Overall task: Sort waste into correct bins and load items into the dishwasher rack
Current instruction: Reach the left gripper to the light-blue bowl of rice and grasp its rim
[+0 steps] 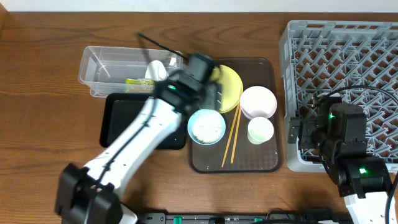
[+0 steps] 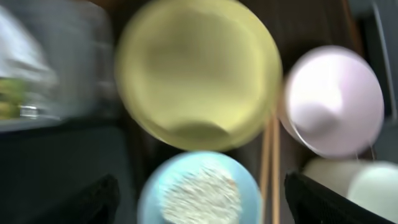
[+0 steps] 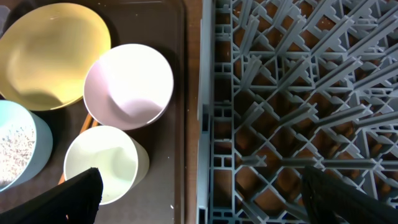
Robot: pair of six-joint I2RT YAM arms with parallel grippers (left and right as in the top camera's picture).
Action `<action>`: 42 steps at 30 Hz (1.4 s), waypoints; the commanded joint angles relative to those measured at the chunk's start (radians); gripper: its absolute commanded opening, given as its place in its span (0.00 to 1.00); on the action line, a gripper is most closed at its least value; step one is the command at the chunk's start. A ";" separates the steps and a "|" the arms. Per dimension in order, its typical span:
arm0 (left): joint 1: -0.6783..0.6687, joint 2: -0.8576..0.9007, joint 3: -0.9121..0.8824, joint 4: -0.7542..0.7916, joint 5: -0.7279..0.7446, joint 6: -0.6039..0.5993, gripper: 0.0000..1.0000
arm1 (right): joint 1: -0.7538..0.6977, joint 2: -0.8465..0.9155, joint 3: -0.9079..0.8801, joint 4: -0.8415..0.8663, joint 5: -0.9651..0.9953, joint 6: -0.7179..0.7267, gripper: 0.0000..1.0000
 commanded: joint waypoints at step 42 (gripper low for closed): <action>-0.257 0.299 0.000 -0.032 -0.006 -0.008 0.06 | 0.003 0.000 0.021 -0.009 -0.002 0.012 0.99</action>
